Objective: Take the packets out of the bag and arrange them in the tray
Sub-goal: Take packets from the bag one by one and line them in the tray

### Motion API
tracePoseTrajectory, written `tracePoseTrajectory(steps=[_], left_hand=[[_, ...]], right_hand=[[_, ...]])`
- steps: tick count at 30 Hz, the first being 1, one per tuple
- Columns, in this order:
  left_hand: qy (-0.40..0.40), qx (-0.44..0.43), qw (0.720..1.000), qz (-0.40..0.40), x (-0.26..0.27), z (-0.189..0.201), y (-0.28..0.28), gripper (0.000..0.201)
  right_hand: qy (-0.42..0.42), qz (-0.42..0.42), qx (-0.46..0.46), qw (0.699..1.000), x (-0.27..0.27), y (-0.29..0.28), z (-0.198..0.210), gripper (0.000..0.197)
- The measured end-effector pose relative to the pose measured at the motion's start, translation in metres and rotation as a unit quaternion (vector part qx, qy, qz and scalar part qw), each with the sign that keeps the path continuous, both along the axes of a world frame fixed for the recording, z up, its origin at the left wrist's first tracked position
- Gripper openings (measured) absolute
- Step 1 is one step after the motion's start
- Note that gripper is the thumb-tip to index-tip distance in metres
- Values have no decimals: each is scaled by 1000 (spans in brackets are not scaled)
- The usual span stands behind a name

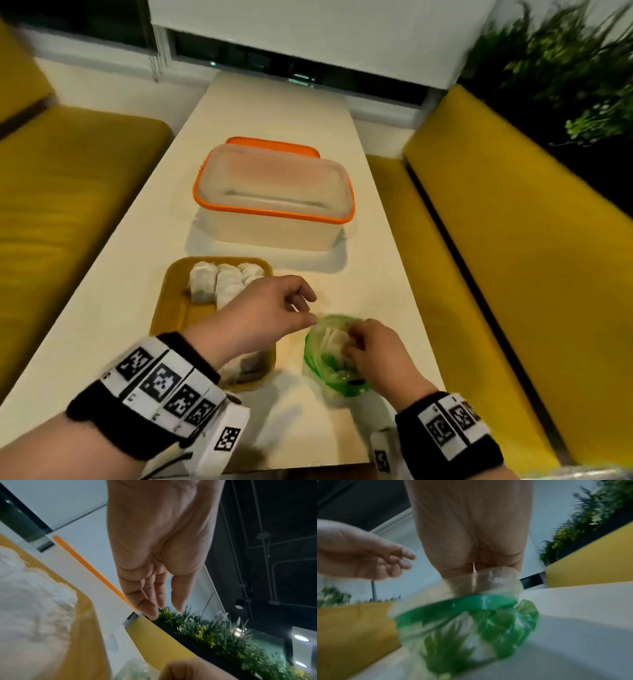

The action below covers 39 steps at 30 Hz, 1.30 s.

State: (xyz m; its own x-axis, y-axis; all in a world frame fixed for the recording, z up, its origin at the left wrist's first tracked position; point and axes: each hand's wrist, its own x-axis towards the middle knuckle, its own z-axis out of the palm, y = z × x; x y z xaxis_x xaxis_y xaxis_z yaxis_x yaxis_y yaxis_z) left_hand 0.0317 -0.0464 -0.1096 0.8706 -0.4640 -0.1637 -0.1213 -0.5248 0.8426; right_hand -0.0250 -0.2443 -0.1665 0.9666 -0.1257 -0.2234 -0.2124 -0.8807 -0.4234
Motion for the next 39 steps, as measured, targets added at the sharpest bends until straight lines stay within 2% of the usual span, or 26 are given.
tracePoseTrajectory(steps=[2,7,10,12,14,16,17,18,19,20,21,22,24,25,27,30,35,37,39], left_hand=[[-12,18,1000,-18,0,-3,-17,21],[27,26,999,-26,4,-14,-41,33],[45,5,999,-14,6,-15,-52,55],[107,-51,993,-12,6,-14,-57,64],[189,-113,974,-44,4,-15,-60,63],[278,-191,939,-65,-2,-15,-63,41],[319,-233,917,-52,-5,-13,-65,27],[347,-262,900,-23,-6,-12,-64,23],[362,-286,887,14,-7,-11,-63,25],[358,-297,884,49,-5,-10,-59,27],[350,-302,883,78,-3,-9,-54,27],[337,-302,886,97,0,-8,-48,27],[322,-303,888,128,4,-6,-37,25],[319,-303,886,144,4,-5,-33,23],[320,-301,882,171,2,-5,-28,18],[327,-280,886,172,-1,-7,-22,8],[338,-268,890,148,-2,-5,-6,13],[331,-273,890,152,-2,-7,-2,17],[321,-269,894,159,-3,-9,-3,20]], right_hand=[[-25,-33,69,997,-2,-9,3,4],[-46,-91,270,958,-2,-28,19,18],[-52,-81,304,948,-3,-32,31,16],[-52,-54,317,946,-4,-31,41,17],[-62,-33,334,940,-5,-24,51,19],[-86,-40,360,928,-5,-14,58,21],[-101,-62,373,920,-4,-10,58,21],[-120,-85,374,916,-3,-7,56,22],[-142,-101,349,921,-2,-6,54,21],[-157,-95,276,944,-2,-8,50,19],[-145,-60,158,975,-2,-11,45,15],[-106,-12,36,994,-3,-14,39,17],[-17,57,-133,989,-5,-16,22,33],[6,68,-166,984,-6,-15,14,37],[10,69,-184,980,-6,-11,1,38],[-9,51,-169,984,-1,-7,-5,26],[-6,48,-144,988,0,-7,-5,19],[20,35,-126,991,0,-6,-5,29],[47,46,-147,987,2,-4,-6,40]])
